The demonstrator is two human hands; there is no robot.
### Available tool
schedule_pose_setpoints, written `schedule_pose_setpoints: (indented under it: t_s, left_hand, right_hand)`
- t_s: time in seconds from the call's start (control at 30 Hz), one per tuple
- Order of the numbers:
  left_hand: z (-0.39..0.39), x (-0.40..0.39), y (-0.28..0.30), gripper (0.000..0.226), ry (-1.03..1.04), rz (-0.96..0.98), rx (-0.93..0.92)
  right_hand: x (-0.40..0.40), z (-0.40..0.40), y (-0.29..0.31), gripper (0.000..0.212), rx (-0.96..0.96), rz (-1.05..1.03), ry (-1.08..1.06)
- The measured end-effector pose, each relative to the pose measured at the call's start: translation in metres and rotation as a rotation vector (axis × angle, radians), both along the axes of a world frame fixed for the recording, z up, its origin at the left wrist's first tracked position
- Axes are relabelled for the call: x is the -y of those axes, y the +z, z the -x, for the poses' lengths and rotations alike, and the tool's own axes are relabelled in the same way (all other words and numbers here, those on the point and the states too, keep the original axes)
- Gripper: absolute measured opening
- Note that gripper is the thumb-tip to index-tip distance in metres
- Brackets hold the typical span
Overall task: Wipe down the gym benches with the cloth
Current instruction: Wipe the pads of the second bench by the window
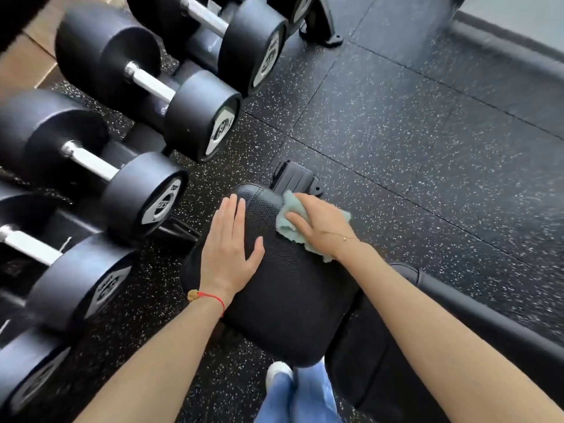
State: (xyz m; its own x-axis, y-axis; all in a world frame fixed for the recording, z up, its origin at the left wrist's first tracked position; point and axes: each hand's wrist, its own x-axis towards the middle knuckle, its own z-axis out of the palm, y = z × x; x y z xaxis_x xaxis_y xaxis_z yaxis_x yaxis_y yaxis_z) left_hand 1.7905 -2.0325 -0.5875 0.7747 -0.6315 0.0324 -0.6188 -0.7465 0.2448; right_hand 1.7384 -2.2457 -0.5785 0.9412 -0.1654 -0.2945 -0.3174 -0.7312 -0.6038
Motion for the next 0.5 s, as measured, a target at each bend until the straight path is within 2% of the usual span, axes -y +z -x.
schedule_pose_setpoints:
  t_s: [0.13, 0.23, 0.37, 0.5]
  left_hand:
    - [0.012, 0.004, 0.003, 0.066, 0.057, -0.056, -0.005]
    - [0.037, 0.015, 0.008, 0.067, 0.086, -0.076, -0.042]
    - [0.082, 0.034, 0.014, 0.071, 0.015, -0.103, -0.096]
    - [0.128, 0.058, 0.016, 0.073, -0.014, -0.102, -0.171]
  right_hand:
    - [-0.005, -0.007, 0.006, 0.047, 0.014, 0.058, 0.072]
    - [0.020, 0.040, 0.013, 0.053, 0.031, 0.087, 0.136]
    - [0.058, 0.115, 0.018, 0.062, -0.051, 0.169, 0.153]
    - [0.088, 0.189, 0.020, 0.068, -0.119, 0.178, 0.083]
